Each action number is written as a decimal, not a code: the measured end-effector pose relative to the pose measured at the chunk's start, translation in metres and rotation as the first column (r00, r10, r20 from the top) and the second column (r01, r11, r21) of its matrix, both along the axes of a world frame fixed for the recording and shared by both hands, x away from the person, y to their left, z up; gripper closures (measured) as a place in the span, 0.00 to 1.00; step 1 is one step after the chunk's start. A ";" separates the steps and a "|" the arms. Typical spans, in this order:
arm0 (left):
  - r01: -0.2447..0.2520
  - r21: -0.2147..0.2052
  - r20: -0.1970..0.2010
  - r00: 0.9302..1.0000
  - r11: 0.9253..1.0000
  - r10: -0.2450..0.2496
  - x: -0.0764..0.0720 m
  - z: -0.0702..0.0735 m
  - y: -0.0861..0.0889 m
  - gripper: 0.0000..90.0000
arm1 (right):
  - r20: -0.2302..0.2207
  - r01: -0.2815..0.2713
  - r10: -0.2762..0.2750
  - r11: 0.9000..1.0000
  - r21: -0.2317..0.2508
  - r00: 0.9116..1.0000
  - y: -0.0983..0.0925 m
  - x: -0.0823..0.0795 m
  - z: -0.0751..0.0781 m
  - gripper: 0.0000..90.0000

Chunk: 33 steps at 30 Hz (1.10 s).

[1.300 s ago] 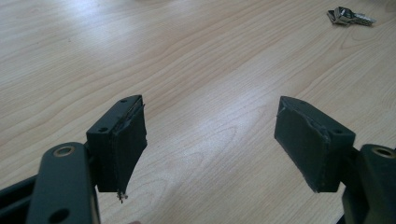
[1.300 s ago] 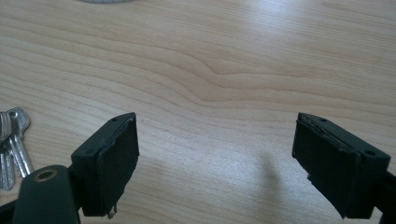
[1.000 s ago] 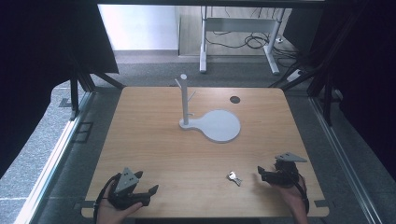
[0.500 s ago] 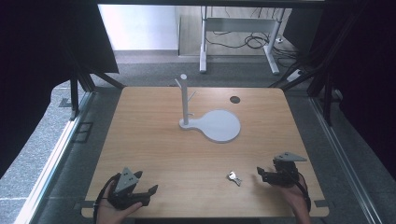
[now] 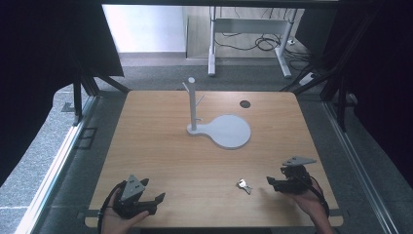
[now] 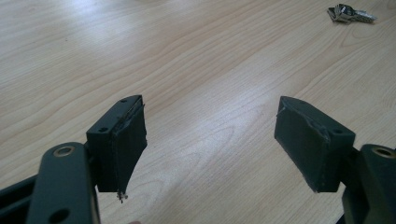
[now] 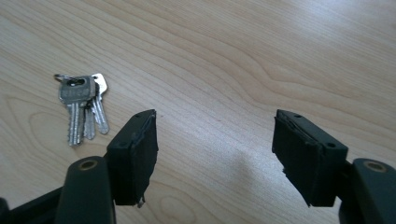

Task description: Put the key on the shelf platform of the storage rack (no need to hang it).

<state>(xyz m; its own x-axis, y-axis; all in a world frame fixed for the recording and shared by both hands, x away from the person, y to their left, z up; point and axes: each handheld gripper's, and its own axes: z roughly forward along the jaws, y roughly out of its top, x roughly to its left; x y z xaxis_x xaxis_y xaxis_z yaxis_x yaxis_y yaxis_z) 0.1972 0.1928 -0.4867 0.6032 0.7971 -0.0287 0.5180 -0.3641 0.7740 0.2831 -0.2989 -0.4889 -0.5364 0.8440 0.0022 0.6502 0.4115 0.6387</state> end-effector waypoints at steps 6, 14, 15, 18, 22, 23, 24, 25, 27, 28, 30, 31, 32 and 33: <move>0.002 0.005 0.000 1.000 1.000 -0.002 -0.001 0.001 -0.003 0.28 | -0.018 -0.036 0.036 0.999 -0.008 0.999 0.006 0.001 0.015 0.40; 0.004 0.009 -0.004 1.000 1.000 -0.004 0.000 0.000 -0.004 0.28 | -0.043 -0.118 0.116 0.992 -0.048 0.992 0.023 0.003 0.027 0.42; 0.004 0.009 -0.004 1.000 1.000 -0.004 0.000 0.000 -0.004 0.28 | -0.043 -0.118 0.116 0.992 -0.048 0.992 0.023 0.003 0.027 0.42; 0.004 0.007 -0.006 1.000 1.000 -0.004 0.000 -0.001 -0.003 0.28 | -0.068 -0.145 0.140 0.987 -0.076 0.988 0.031 0.006 0.029 0.43; 0.012 0.009 -0.002 1.000 1.000 -0.012 -0.002 0.001 -0.003 0.28 | -0.089 -0.174 0.165 0.979 -0.109 0.982 0.042 0.006 0.035 0.45; 0.013 0.001 0.001 1.000 1.000 -0.013 -0.003 0.002 -0.004 0.28 | -0.094 -0.180 0.170 0.977 -0.114 0.981 0.044 0.006 0.036 0.45; 0.013 -0.001 0.003 1.000 1.000 -0.013 -0.003 0.003 -0.003 0.28 | -0.099 -0.189 0.178 0.975 -0.118 0.979 0.046 0.007 0.037 0.45; 0.013 -0.003 0.004 1.000 1.000 -0.013 -0.003 0.003 -0.003 0.28 | -0.105 -0.197 0.184 0.973 -0.124 0.977 0.049 0.007 0.038 0.45; 0.012 -0.005 0.003 1.000 1.000 -0.012 -0.004 0.004 -0.003 0.28 | -0.116 -0.204 0.189 0.970 -0.130 0.975 0.053 0.006 0.040 0.45; 0.013 -0.005 0.002 1.000 1.000 -0.013 -0.004 0.004 -0.003 0.28 | -0.121 -0.206 0.191 0.970 -0.130 0.974 0.055 0.006 0.041 0.46; 0.016 -0.005 0.002 1.000 1.000 -0.016 -0.004 0.003 -0.003 0.28 | -0.131 -0.210 0.194 0.969 -0.130 0.972 0.057 0.006 0.041 0.46; 0.016 -0.005 0.002 1.000 1.000 -0.016 -0.004 0.003 -0.003 0.28 | -0.138 -0.210 0.192 0.969 -0.131 0.972 0.059 0.005 0.041 0.46; 0.017 -0.006 0.001 1.000 1.000 -0.017 -0.003 0.003 -0.003 0.28 | -0.146 -0.218 0.198 0.966 -0.135 0.969 0.060 0.005 0.040 0.47; 0.018 -0.005 -0.001 1.000 1.000 -0.018 -0.003 0.002 -0.004 0.28 | -0.151 -0.222 0.201 0.965 -0.139 0.968 0.062 0.005 0.039 0.47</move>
